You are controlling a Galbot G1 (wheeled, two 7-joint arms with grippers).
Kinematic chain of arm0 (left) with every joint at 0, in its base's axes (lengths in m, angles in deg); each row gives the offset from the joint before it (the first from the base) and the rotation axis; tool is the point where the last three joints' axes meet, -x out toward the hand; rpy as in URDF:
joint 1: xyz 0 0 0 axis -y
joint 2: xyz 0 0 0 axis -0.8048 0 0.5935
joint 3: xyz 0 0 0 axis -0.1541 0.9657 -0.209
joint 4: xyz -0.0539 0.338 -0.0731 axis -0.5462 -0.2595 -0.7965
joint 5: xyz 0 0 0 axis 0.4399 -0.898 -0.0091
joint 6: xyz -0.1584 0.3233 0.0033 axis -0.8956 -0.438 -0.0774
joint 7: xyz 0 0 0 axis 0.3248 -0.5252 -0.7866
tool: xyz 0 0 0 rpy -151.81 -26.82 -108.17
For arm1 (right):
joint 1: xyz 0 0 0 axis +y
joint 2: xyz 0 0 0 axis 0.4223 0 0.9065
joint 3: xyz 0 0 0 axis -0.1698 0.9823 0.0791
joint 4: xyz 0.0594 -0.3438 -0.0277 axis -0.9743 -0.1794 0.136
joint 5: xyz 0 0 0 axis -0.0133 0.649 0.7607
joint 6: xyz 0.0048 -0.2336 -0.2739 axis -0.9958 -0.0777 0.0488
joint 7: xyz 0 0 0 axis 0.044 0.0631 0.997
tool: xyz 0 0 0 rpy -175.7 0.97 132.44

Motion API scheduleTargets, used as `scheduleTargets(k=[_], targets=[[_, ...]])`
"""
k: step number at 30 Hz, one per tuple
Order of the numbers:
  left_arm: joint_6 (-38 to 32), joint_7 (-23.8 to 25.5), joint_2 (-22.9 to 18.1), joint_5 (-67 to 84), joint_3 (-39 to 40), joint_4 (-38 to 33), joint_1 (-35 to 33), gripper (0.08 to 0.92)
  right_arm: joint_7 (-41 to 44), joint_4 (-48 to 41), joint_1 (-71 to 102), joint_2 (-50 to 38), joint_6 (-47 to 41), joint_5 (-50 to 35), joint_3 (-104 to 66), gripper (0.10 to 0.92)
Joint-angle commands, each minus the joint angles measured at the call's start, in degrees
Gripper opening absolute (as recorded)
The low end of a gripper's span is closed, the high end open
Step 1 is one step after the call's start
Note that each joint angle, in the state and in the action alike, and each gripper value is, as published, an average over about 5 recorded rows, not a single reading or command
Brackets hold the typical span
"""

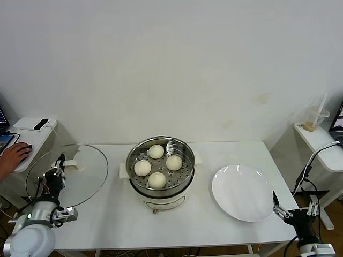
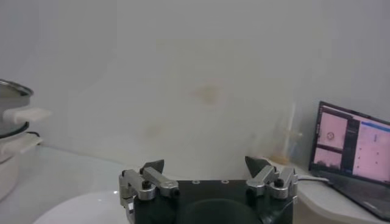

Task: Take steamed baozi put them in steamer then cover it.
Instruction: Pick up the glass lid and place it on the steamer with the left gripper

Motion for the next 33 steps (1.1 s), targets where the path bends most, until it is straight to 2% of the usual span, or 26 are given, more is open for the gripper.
scheduleTargets(k=[1,6,10,22,33], targets=[[5.75,4.52,2.44,2.72,7.86,-9.11,2.28,0.136,0.0,0.12,0.02,0.74,0.23,2.76,2.25,0.823],[7.16,3.8,3.66,2.98,15.17,-6.48,7.78,0.136,-0.08,0.66,0.09,2.07,0.21,5.33,4.14,0.823],[8.63,4.18,2.74,2.25,20.72,-3.53,12.85,0.136,-0.07,0.94,-0.04,3.45,0.15,6.97,5.23,0.823],[10.93,8.11,-6.74,-6.45,31.82,3.74,23.92,0.136,-0.07,-0.01,-0.48,6.16,0.46,9.99,7.56,0.823],[10.99,9.63,-15.11,-12.37,36.02,9.77,28.17,0.136,-0.12,-1.78,-0.61,7.19,1.1,10.5,9.09,0.823]])
